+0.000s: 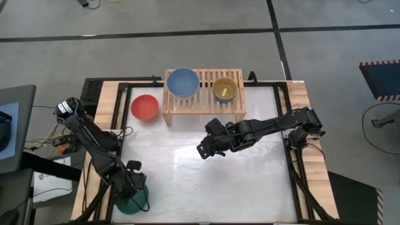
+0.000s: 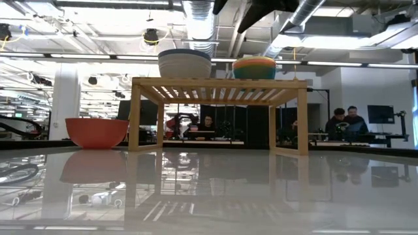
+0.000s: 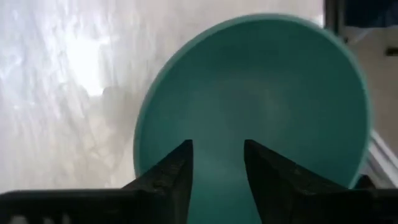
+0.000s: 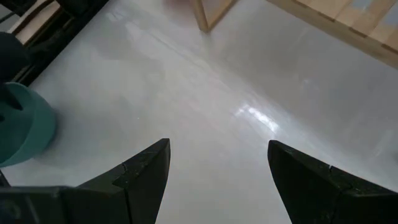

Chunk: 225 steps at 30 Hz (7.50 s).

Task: Place and stack bowls onto a shelf
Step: Stack the large green bowl on top of the large blue bowl on the shelf, then stack the large orange bowl on top of the large green bowl on the shelf

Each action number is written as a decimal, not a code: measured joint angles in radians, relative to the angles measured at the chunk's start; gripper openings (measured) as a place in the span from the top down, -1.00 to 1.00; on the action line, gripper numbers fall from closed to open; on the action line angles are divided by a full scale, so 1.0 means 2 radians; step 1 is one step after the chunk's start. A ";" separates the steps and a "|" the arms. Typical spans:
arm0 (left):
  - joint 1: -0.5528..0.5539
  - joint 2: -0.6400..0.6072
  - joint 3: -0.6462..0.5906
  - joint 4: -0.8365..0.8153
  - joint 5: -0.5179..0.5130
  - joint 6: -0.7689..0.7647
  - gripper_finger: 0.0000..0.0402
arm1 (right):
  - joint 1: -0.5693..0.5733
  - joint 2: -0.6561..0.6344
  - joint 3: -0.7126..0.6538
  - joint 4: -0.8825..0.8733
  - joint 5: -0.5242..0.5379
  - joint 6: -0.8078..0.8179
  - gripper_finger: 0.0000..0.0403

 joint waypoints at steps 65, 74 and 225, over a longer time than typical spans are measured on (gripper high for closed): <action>0.662 -0.011 0.387 0.028 -0.182 0.326 1.00 | -0.106 -0.169 0.000 -0.115 0.058 -0.093 -0.46; 0.752 0.127 0.518 -0.085 -0.117 0.301 1.00 | -0.149 -0.167 0.000 -0.137 0.054 -0.121 -0.46; 0.876 -0.109 0.352 0.007 -0.077 0.220 1.00 | -0.188 -0.167 0.000 -0.223 0.078 -0.196 -0.46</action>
